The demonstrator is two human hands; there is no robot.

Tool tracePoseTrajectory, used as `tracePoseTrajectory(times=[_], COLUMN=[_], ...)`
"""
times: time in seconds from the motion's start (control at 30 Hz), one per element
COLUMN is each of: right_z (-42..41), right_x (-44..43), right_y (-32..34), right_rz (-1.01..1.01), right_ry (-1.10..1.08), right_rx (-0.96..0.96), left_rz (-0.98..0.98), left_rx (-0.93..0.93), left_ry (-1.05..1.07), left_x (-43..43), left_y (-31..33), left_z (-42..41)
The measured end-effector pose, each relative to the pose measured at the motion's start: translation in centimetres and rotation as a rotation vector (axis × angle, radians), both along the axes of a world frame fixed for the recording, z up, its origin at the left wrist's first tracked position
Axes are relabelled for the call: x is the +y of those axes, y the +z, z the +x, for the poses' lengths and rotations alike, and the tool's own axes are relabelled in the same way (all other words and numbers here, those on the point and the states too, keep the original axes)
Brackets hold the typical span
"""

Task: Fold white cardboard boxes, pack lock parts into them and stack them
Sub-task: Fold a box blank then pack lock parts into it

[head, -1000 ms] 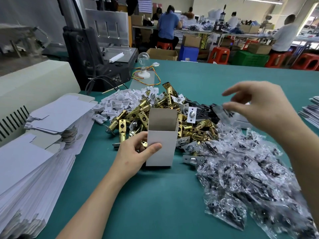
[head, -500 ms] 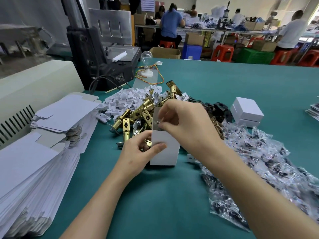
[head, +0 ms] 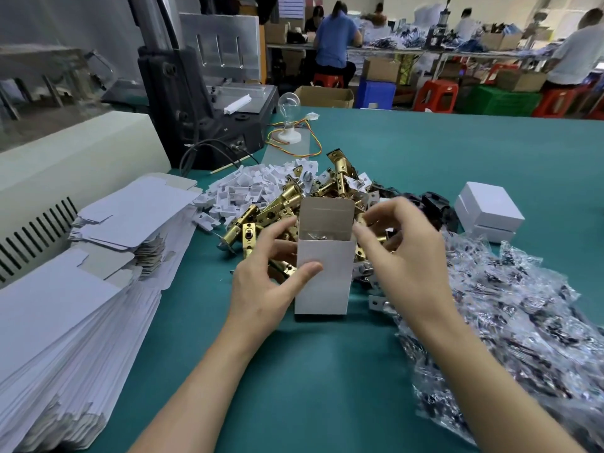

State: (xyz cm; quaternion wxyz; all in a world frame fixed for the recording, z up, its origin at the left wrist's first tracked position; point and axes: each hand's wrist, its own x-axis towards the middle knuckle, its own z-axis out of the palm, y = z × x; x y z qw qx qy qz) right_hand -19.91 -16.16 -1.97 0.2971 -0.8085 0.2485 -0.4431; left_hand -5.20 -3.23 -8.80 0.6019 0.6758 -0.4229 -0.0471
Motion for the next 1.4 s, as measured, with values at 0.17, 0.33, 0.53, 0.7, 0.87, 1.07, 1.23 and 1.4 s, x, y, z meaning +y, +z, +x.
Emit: tracePoseTrajectory(times=[0.17,0.33,0.53,0.7,0.87,1.07,1.23,1.4], right_z=[0.0,-0.2,0.0,-0.3,-0.7,-0.9,-1.1,-1.2], right_x=[0.1,0.3,0.9,1.0,1.2,1.1,1.4,1.3], right_y=[-1.6,-2.2,-2.2,-2.0,-2.3,-2.1,-1.7,-1.9], right_rz=[0.049,-0.159,-0.152,-0.108,0.089,0.234,0.28,0.236], right_ry=[0.048,0.095,0.114,0.164,0.24,0.33,0.388,0.38], right_rx=[-0.032,0.063,0.047,0.028,-0.03,-0.076,-0.063,-0.016], left_rz=[-0.017,-0.054,-0.114,-0.171,-0.193,-0.214,-0.172,-0.207], left_rx=[-0.036,-0.046,-0.205,-0.308,-0.282,-0.439,-0.465,-0.274], left_ry=[0.004,-0.013,0.063,0.108,0.087,0.024,-0.014,-0.054], left_x=[0.1,0.0,0.2,0.5,0.6,0.7,1.0,1.1], left_y=[0.0,0.2,1.2,1.9,1.9,2.1,1.9,2.4], left_z=[-0.1,-0.3,-0.7,-1.4,-1.3,-0.6,-0.6,-1.4])
